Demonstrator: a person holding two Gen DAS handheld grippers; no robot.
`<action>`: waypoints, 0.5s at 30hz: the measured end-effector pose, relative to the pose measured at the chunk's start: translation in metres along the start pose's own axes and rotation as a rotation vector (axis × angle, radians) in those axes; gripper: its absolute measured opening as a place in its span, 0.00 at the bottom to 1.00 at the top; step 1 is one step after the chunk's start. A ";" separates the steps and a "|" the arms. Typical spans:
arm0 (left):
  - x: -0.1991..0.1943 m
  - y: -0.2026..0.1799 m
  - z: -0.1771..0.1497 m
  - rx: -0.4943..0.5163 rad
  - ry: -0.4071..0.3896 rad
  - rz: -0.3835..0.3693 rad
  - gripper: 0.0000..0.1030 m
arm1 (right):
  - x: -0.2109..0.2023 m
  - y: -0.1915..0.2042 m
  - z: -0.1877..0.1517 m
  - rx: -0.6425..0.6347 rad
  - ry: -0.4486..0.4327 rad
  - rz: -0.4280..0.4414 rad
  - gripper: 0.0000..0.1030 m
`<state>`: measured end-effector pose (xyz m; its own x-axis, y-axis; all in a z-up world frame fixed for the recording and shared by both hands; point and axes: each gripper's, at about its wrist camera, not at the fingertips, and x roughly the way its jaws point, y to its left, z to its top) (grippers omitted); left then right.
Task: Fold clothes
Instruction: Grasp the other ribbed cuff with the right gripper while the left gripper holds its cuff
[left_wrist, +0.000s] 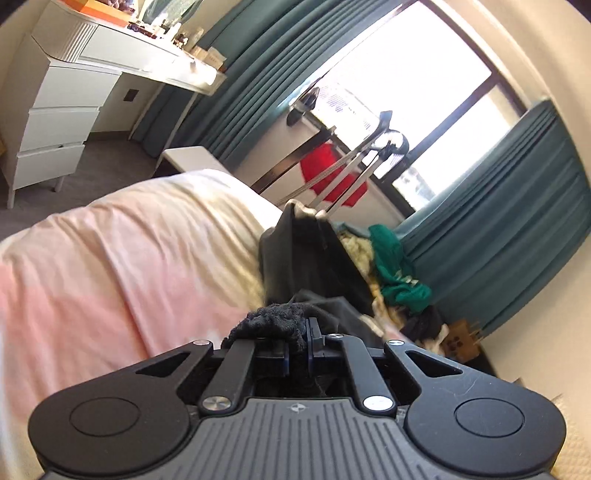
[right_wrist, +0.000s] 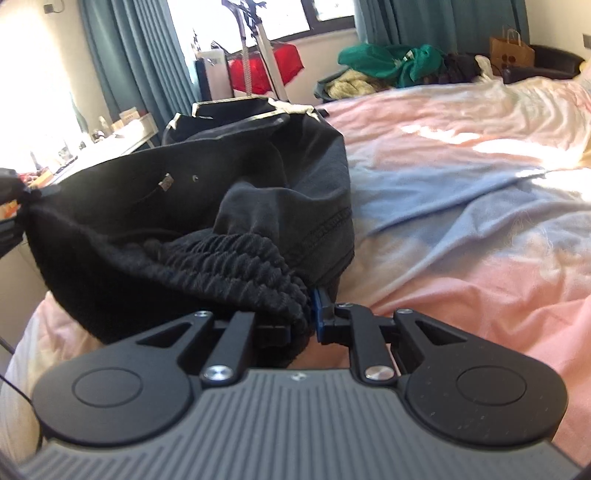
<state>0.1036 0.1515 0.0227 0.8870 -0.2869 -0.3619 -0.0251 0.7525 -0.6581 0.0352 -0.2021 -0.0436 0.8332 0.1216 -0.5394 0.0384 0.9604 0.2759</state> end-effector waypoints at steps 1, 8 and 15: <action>-0.006 -0.005 0.015 0.023 -0.027 -0.006 0.08 | -0.006 0.013 0.002 -0.013 -0.016 0.028 0.15; -0.013 -0.020 0.126 0.120 -0.164 0.114 0.08 | -0.020 0.128 0.001 -0.060 -0.060 0.285 0.15; 0.041 0.056 0.160 0.170 -0.131 0.411 0.08 | 0.051 0.209 -0.024 -0.113 0.077 0.440 0.17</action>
<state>0.2127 0.2772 0.0764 0.8702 0.1244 -0.4768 -0.3207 0.8776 -0.3563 0.0726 0.0112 -0.0326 0.7131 0.5382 -0.4493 -0.3735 0.8340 0.4062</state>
